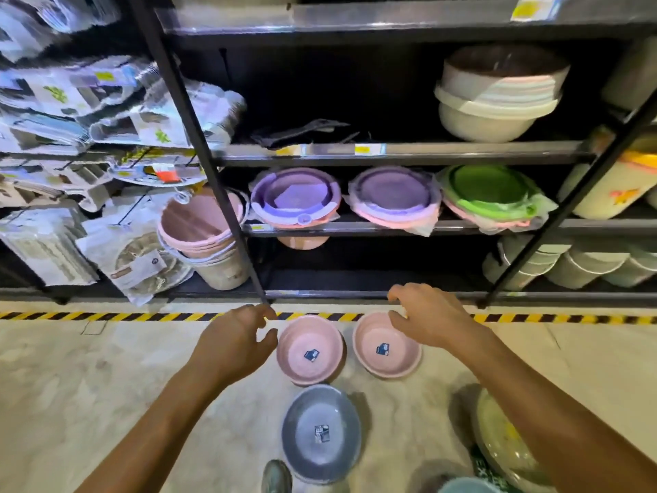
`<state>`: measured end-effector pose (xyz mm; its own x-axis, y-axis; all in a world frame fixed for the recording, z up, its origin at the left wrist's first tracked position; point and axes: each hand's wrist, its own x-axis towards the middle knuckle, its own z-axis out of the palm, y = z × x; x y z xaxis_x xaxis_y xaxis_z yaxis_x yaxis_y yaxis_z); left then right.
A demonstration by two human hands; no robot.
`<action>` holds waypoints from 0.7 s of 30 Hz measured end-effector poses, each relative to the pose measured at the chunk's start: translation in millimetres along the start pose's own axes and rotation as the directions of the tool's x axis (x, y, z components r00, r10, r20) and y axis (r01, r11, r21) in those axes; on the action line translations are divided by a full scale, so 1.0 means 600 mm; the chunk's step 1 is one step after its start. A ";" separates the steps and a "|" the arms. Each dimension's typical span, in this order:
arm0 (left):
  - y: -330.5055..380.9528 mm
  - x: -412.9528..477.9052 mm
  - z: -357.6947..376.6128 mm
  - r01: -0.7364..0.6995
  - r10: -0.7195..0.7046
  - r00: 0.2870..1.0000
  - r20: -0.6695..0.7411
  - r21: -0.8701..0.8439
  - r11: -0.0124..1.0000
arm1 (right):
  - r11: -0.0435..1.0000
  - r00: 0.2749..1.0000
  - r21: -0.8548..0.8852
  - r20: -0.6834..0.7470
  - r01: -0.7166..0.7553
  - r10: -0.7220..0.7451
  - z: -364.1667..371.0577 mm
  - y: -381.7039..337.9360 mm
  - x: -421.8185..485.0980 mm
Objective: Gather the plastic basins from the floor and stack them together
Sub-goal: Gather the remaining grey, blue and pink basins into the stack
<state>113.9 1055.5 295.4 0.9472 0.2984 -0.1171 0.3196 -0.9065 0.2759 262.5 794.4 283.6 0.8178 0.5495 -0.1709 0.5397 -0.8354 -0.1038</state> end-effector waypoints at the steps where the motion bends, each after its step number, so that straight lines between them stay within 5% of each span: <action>1: -0.016 0.023 0.008 -0.031 0.031 1.000 0.000 -0.008 0.999 | 1.000 0.999 0.000 -0.016 -0.029 0.029 0.016 -0.004 0.014; 7: -0.107 0.202 0.053 -0.197 0.196 0.980 -0.015 -0.039 0.980 | 0.978 0.977 0.045 -0.043 -0.205 0.207 0.111 -0.024 0.117; 15: -0.215 0.314 0.261 -0.173 0.177 0.984 0.029 -0.095 0.980 | 0.984 0.985 0.052 0.016 -0.173 0.172 0.317 -0.017 0.204; 21: -0.279 0.328 0.531 -0.210 0.214 0.968 0.134 -0.044 0.977 | 0.995 0.989 0.062 0.126 -0.081 0.073 0.597 0.048 0.247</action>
<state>239.4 1170.9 -77.6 0.9817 0.0549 -0.1822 0.1146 -0.9350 0.3356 327.6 849.0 -95.6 0.8233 0.4816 -0.3003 0.4579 -0.8763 -0.1500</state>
